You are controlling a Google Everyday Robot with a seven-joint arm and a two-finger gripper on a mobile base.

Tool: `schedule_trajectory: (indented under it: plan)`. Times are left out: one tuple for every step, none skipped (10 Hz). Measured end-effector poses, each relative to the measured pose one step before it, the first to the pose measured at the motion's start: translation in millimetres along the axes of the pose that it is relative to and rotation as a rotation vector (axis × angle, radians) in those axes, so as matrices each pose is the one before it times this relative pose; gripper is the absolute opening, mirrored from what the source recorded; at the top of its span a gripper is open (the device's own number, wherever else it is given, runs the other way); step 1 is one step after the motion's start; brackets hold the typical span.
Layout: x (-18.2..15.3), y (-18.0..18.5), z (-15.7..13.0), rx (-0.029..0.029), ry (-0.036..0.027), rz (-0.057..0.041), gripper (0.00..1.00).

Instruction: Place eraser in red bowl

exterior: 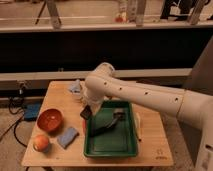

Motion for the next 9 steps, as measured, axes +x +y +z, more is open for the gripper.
schedule_trajectory:
  plan:
    - [-3.87,-5.66,-1.84,0.00223,-0.00033,-0.01518,0.13]
    - [-5.55,-4.67,2.34,0.00076,0.00104,-0.01269,0.11]
    - [-9.56,-9.13,9.12,0.00190,0.00209,-0.01822,0.04]
    - [-9.98,-9.41,9.52,0.00101,0.00010,-0.02283,0.01]
    - [-5.72,-6.02,3.43,0.00036,-0.00128,-0.01613,0.00]
    - [-1.97,-2.79,-0.24,0.00125,0.00360,-0.01353,0.00]
    - [-1.72,-0.80,0.02,0.00202,0.00027,-0.00900,0.00]
    - [-2.80,-2.72,1.17,0.00205,0.00140,-0.00962,0.00]
    - [-5.36,-7.06,3.44,0.00314,0.00243,-0.01027,0.00]
